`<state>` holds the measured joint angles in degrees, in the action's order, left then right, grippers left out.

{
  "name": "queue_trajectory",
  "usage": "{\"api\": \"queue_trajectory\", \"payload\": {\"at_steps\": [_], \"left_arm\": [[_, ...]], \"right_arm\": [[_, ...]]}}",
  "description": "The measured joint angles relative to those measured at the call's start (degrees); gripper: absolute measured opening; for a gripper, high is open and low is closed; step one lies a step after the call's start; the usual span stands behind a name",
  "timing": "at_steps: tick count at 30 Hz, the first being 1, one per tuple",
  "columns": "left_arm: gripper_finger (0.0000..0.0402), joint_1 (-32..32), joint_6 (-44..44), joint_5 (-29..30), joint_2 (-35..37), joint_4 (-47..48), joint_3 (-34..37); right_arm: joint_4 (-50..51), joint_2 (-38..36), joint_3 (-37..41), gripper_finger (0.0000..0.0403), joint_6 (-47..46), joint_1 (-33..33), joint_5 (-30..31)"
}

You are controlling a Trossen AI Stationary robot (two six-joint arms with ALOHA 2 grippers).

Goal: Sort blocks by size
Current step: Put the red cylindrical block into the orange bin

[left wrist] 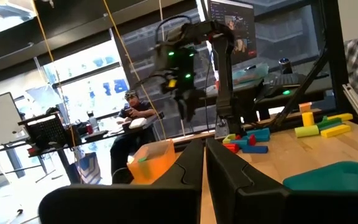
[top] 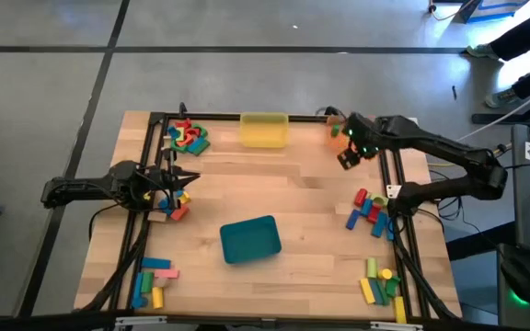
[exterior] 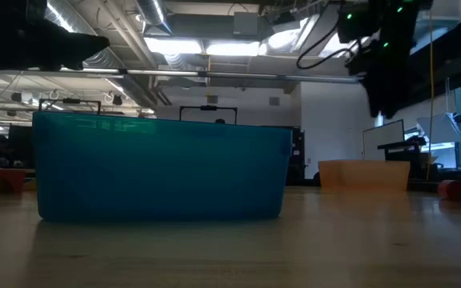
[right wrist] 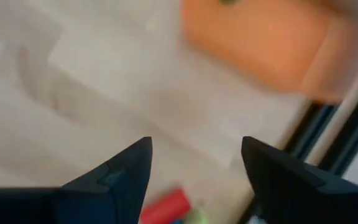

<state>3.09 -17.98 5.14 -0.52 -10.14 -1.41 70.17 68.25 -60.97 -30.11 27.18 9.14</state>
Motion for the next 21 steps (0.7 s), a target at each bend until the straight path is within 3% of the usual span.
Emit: {"api": "queue_trajectory", "payload": {"at_steps": [6,13,21], "left_arm": [[0.0005,0.00,2.59,-0.01,0.00,0.02,0.00],[0.0005,0.02,0.86,0.00,0.01,0.06,0.00],[0.0005,0.00,-0.43,-0.02,0.00,0.26,0.00]], "right_arm": [[6.60,-0.60,0.18,0.0248,-11.24,-10.06,-0.76],[5.84,-0.59,5.38,0.0248,-28.99,-18.88,-0.82],[2.13,-0.59,14.45,0.0248,-40.93,-24.55,-3.22]]}}
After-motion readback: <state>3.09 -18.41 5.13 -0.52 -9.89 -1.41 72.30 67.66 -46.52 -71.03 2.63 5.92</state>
